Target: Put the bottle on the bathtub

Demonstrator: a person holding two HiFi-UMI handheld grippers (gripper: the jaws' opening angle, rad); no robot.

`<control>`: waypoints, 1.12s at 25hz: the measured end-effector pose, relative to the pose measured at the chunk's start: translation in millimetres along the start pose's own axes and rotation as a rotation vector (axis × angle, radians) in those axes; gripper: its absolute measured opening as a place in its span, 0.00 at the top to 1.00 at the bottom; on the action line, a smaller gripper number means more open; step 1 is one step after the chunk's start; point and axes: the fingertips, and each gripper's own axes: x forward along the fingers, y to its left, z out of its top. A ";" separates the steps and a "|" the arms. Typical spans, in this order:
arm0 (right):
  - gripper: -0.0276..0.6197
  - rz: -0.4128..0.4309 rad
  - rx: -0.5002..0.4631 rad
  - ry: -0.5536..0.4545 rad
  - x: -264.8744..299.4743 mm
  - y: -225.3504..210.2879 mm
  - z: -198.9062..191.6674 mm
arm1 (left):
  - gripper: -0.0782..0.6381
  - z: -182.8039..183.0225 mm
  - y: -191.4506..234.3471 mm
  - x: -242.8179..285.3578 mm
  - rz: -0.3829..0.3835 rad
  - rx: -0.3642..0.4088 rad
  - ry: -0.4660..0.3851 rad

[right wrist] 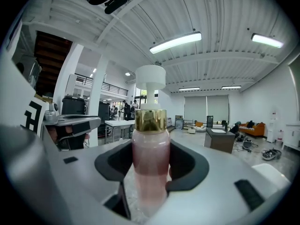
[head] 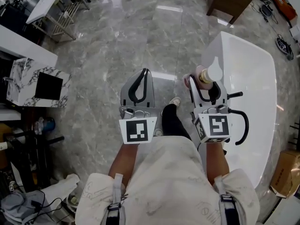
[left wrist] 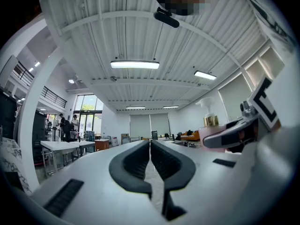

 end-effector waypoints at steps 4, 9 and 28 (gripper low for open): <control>0.64 -0.019 0.033 0.003 35.8 -33.2 -1.8 | 0.88 -9.5 -4.2 50.4 -0.029 0.022 0.025; 0.64 -0.056 0.086 0.020 81.4 -82.8 -7.8 | 0.88 -19.8 -16.6 120.9 -0.083 0.022 0.067; 0.64 -0.393 0.191 0.119 113.3 -313.6 -59.8 | 0.88 -71.9 -172.7 350.1 -0.437 -0.001 0.137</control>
